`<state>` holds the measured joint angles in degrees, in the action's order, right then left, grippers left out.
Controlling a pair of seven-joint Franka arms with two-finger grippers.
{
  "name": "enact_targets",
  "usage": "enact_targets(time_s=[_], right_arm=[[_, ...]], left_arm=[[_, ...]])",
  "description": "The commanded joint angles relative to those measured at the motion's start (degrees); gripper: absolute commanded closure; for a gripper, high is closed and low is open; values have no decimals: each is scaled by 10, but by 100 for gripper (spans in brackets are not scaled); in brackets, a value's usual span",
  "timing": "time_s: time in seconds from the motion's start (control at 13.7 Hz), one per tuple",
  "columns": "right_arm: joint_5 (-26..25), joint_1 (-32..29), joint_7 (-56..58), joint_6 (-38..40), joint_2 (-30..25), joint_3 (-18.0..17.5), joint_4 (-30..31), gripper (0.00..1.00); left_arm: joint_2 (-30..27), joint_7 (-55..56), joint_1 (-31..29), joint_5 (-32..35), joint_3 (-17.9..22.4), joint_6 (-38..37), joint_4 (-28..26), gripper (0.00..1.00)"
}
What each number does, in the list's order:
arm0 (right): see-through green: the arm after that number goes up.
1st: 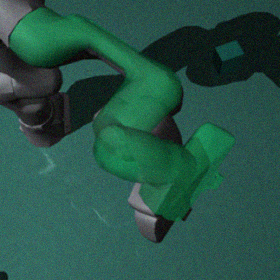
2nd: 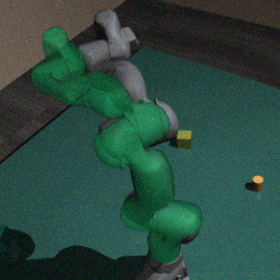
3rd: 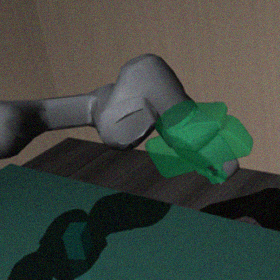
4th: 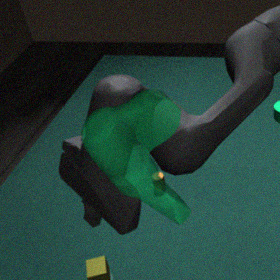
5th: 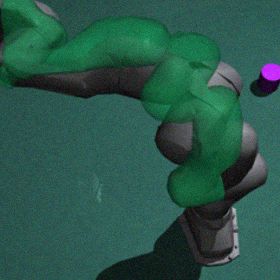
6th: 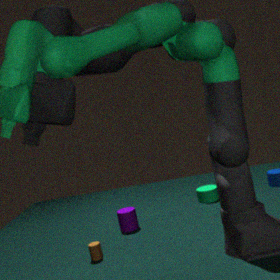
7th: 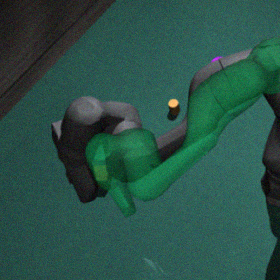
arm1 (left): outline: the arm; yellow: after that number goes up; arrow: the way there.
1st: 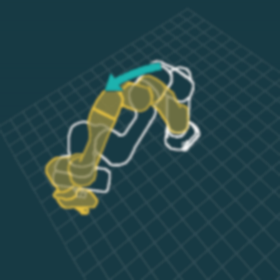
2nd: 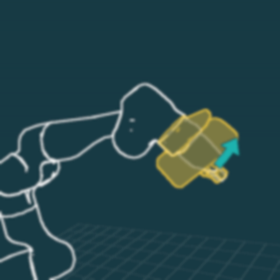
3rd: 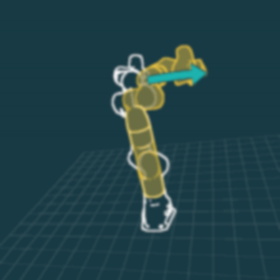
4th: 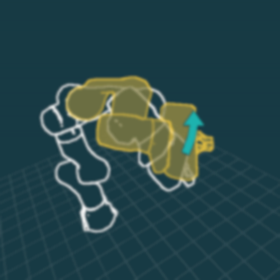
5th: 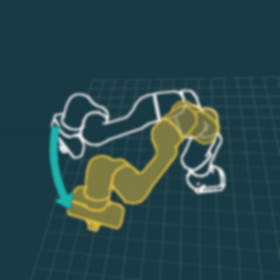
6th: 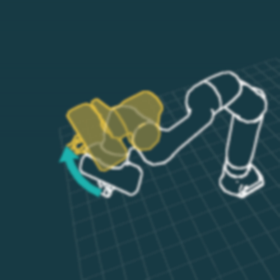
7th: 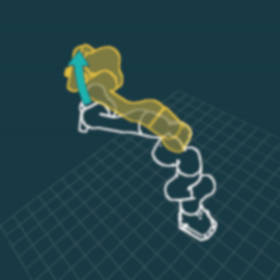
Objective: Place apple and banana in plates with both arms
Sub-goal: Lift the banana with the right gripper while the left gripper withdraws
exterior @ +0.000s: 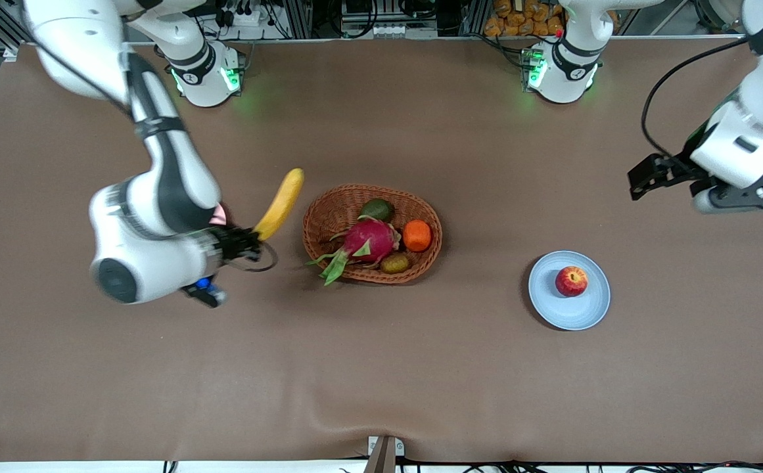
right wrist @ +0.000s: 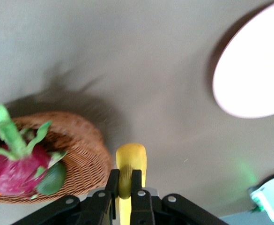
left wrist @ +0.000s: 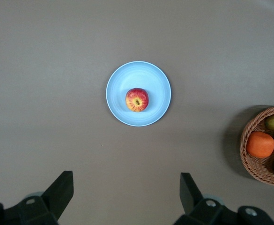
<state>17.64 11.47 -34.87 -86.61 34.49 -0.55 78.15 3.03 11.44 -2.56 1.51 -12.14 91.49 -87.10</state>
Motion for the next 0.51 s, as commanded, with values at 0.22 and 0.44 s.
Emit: enact_targets(time_s=[0.22, 0.44], right_arm=[[-198, -64, 209, 4, -19, -9, 0, 100], [-208, -101, 263, -31, -21, -9, 33, 100]], left_arm=[[-43, -51, 21, -21, 53, -64, 1, 0], [-50, -79, 70, -21, 112, -68, -2, 0]])
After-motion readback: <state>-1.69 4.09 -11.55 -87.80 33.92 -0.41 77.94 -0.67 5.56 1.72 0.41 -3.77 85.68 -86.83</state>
